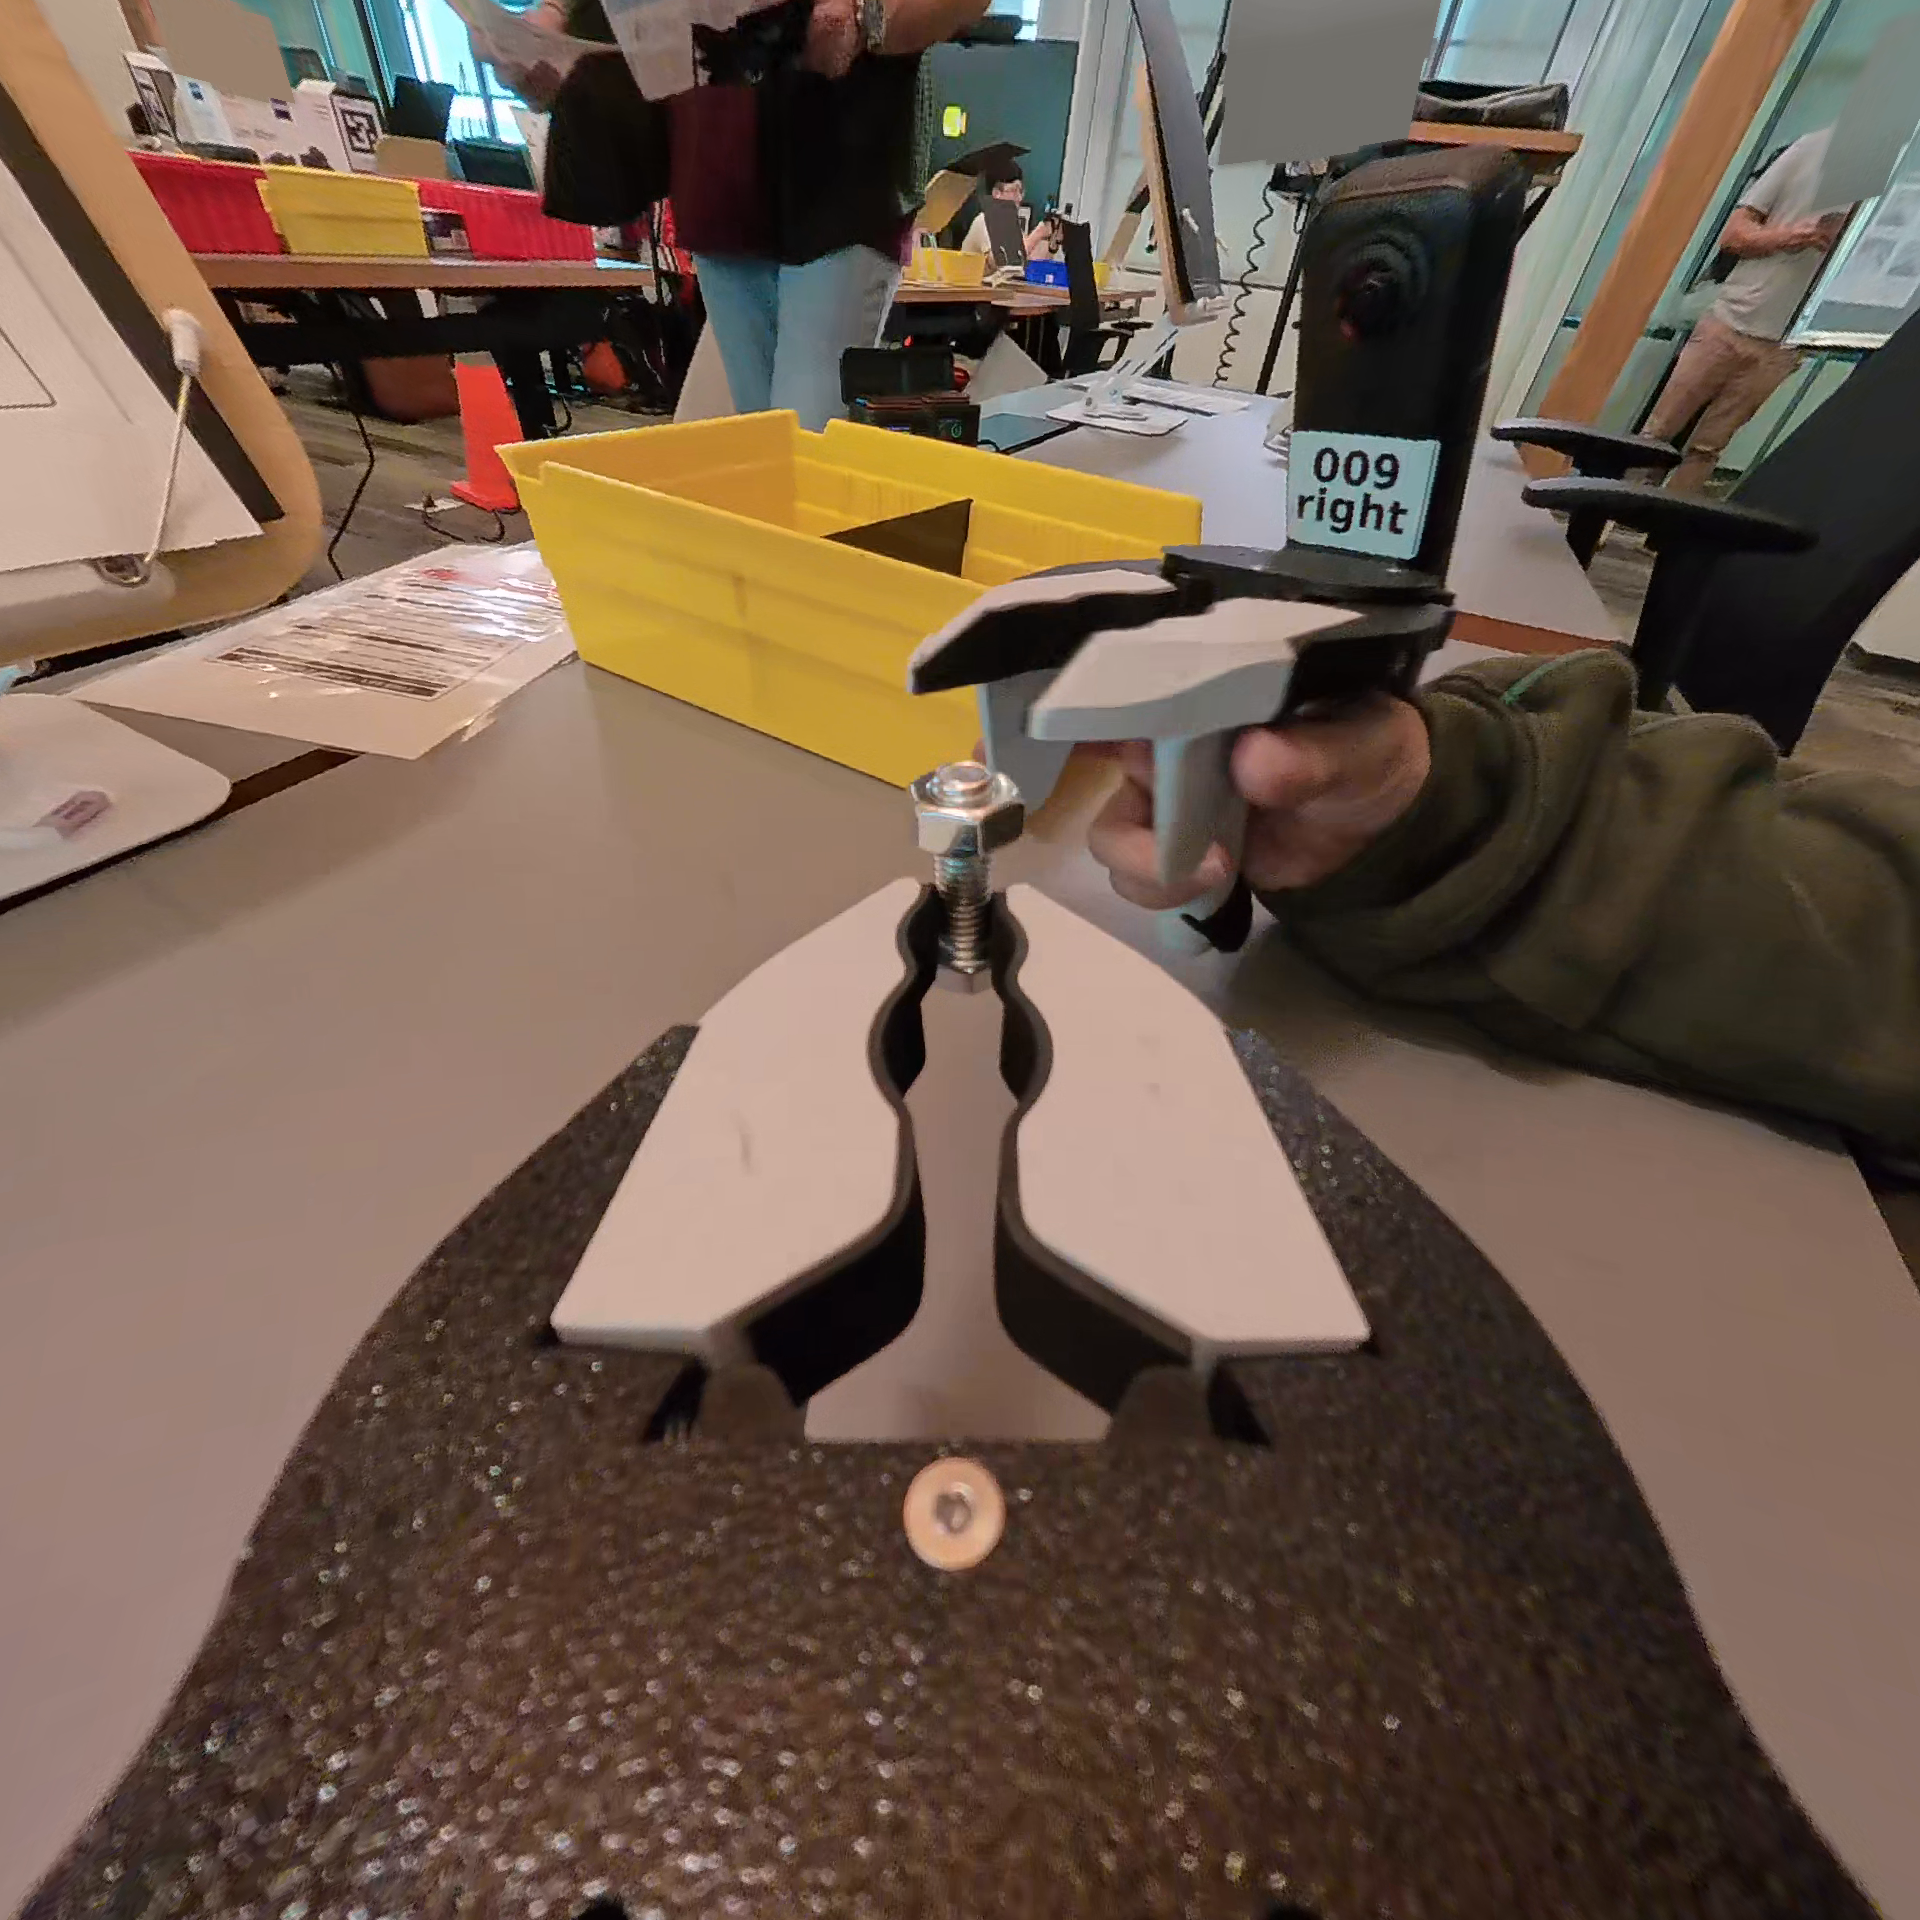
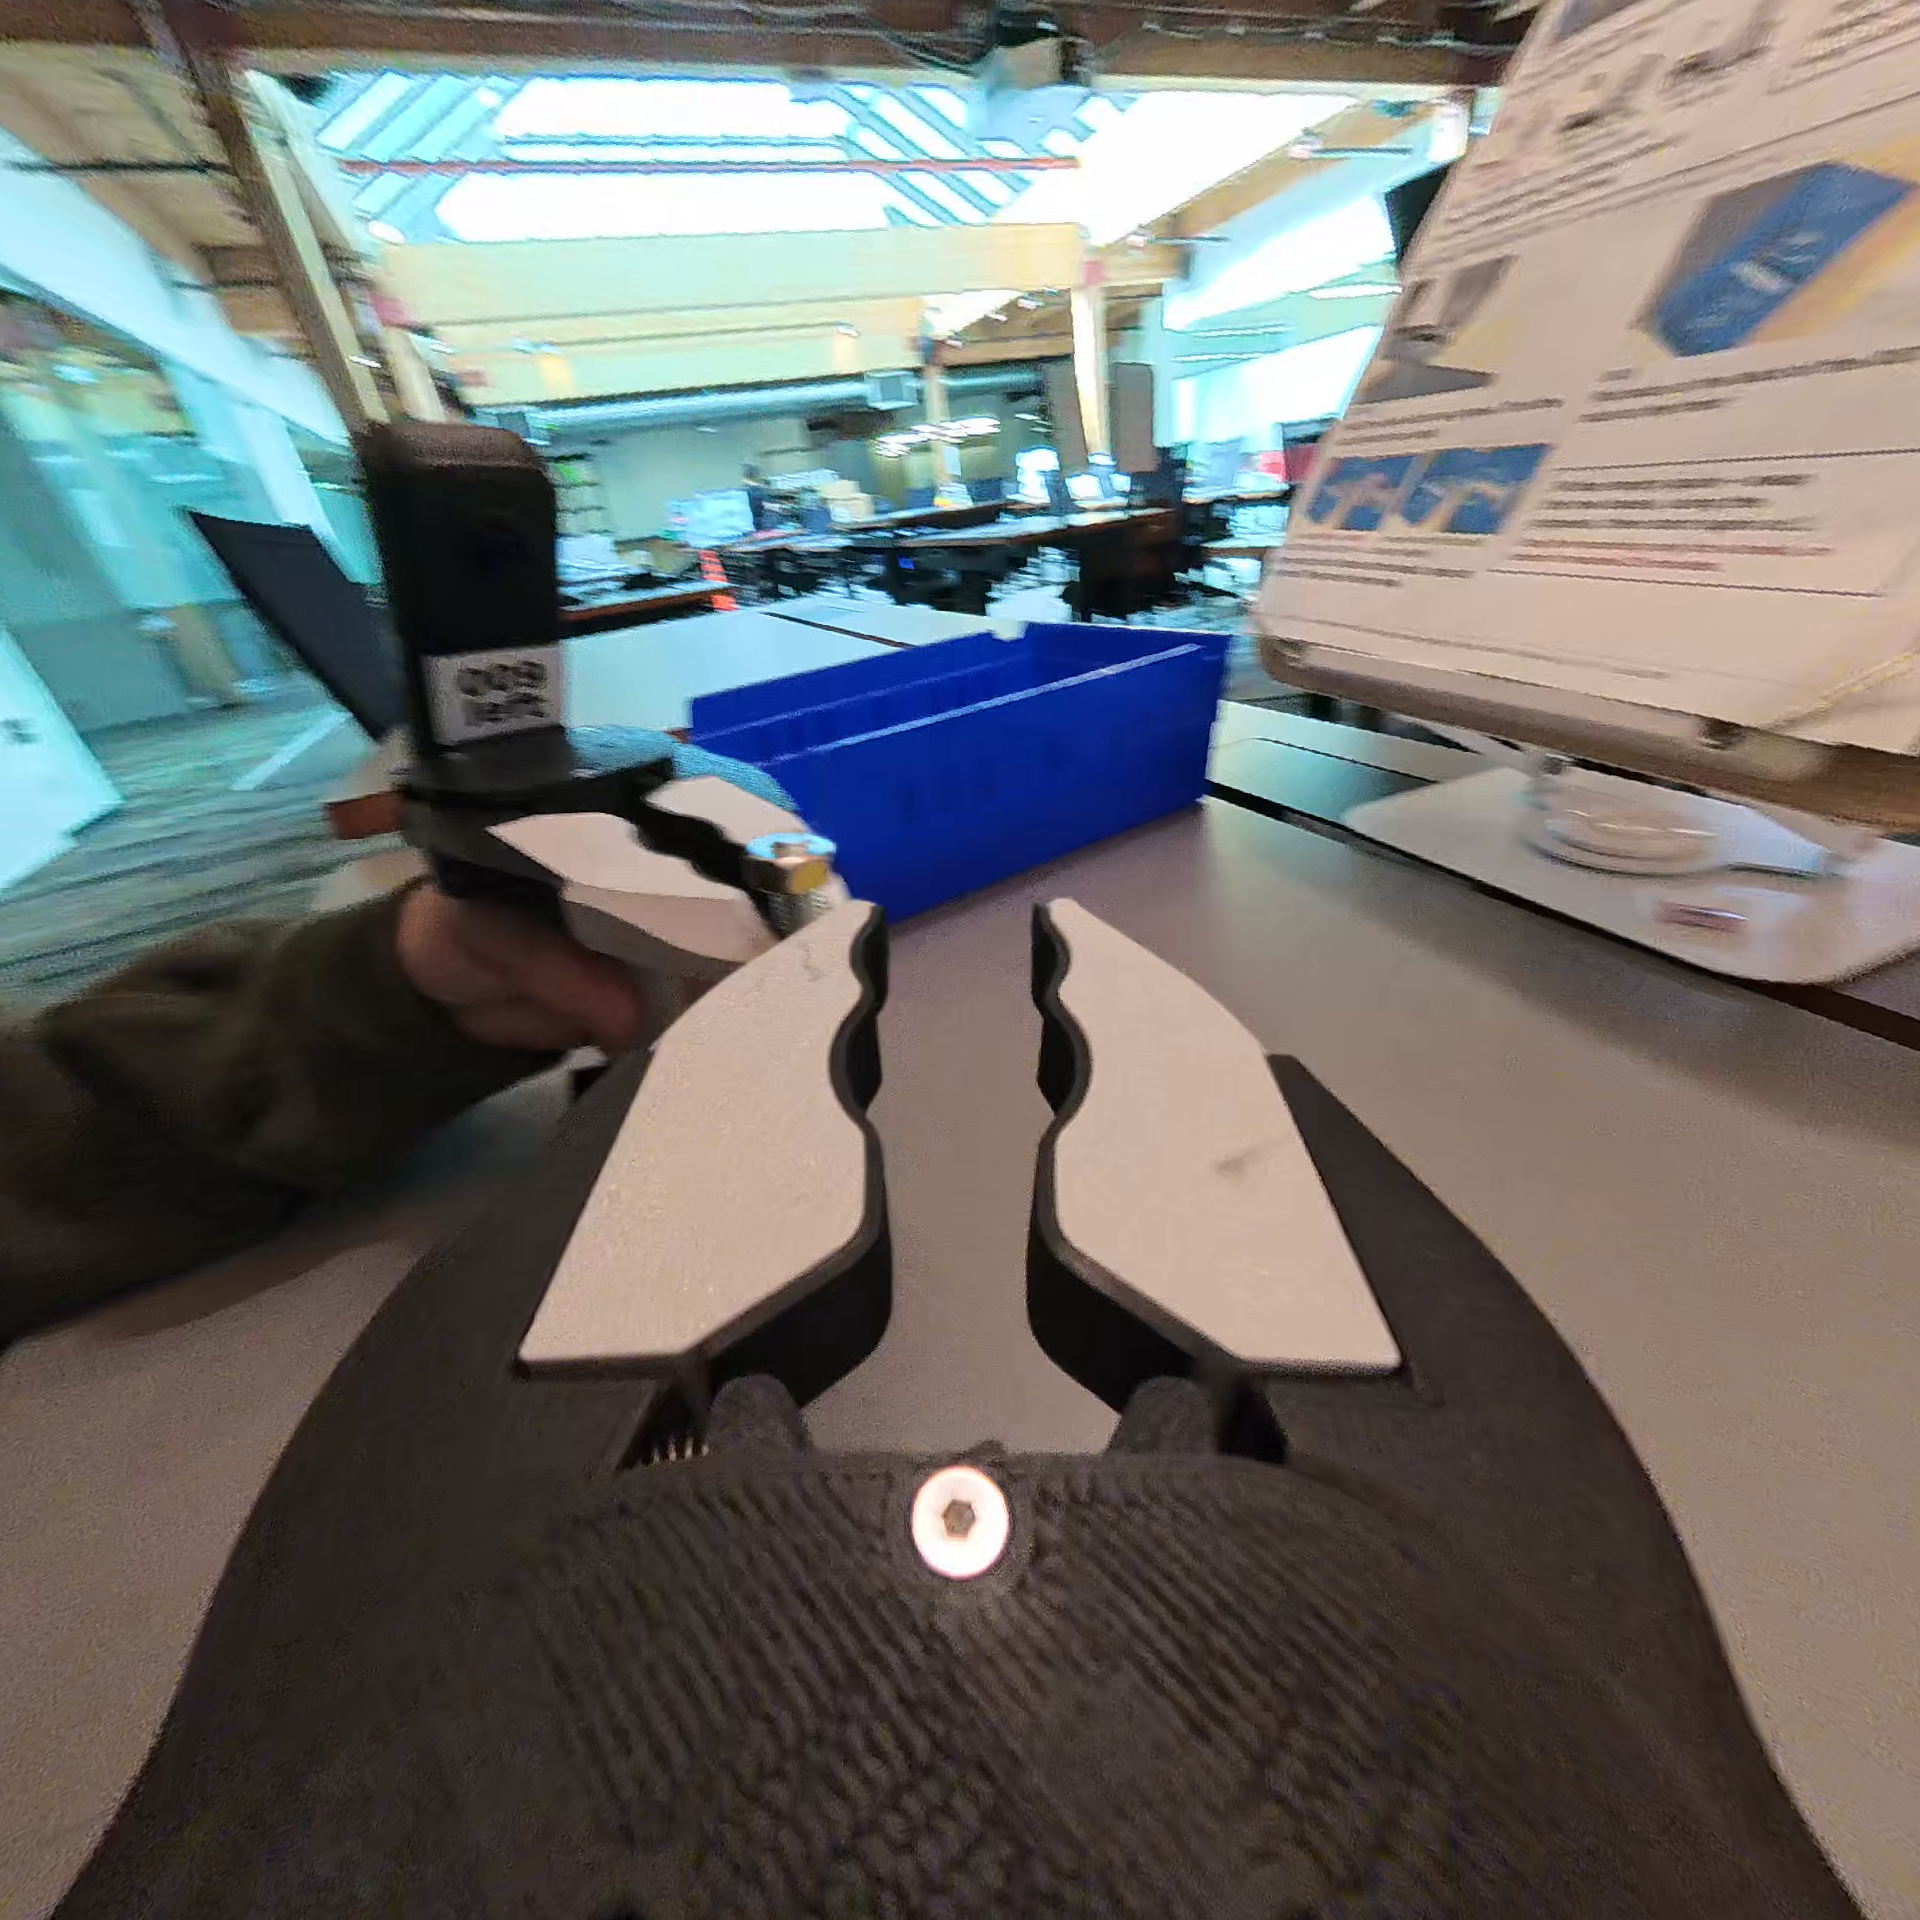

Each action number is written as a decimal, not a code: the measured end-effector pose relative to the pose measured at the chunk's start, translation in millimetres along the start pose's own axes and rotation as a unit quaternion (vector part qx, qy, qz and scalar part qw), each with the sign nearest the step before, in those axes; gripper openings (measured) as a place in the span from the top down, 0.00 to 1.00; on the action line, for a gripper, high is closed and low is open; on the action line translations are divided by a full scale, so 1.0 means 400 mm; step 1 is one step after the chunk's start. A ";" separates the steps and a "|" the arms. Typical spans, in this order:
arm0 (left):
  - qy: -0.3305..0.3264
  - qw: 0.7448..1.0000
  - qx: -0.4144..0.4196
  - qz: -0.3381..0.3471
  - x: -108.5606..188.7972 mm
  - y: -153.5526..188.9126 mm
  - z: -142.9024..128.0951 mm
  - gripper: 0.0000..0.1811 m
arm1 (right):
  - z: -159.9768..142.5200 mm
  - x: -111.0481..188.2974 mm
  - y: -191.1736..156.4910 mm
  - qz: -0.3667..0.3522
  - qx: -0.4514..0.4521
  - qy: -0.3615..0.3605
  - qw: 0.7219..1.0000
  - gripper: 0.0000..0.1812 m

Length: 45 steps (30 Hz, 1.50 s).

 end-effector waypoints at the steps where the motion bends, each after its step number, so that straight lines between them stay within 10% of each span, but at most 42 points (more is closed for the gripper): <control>1: -0.002 1.000 -0.002 -0.003 -0.003 0.005 -0.001 0.95 | 0.004 -0.009 -0.022 0.026 -0.001 0.006 1.000 0.84; 12: -0.008 0.999 -0.034 -0.014 -0.014 0.033 -0.005 0.95 | -0.021 -0.062 -0.085 0.068 0.011 -0.016 0.998 0.90; 17: 0.032 0.999 -0.003 -0.017 0.010 0.017 0.028 0.95 | -0.009 -0.015 0.006 -0.030 0.000 -0.013 0.999 0.95; 22: 0.020 1.000 -0.009 -0.008 0.001 0.013 0.017 0.95 | 0.016 -0.010 -0.023 0.020 -0.005 0.024 1.000 0.81; 45: 0.013 1.000 -0.020 0.002 0.000 0.004 0.011 0.95 | 0.024 -0.034 -0.053 0.010 0.059 0.026 0.998 0.82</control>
Point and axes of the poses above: each gripper's, where its closed fingertips meet, x back along the fingers, z out of its top, y = z × x across the jaws, the point moved 1 cm from there along x, back along the fingers, and after that the axes turned 9 degrees about z, right-handed, at the moved point
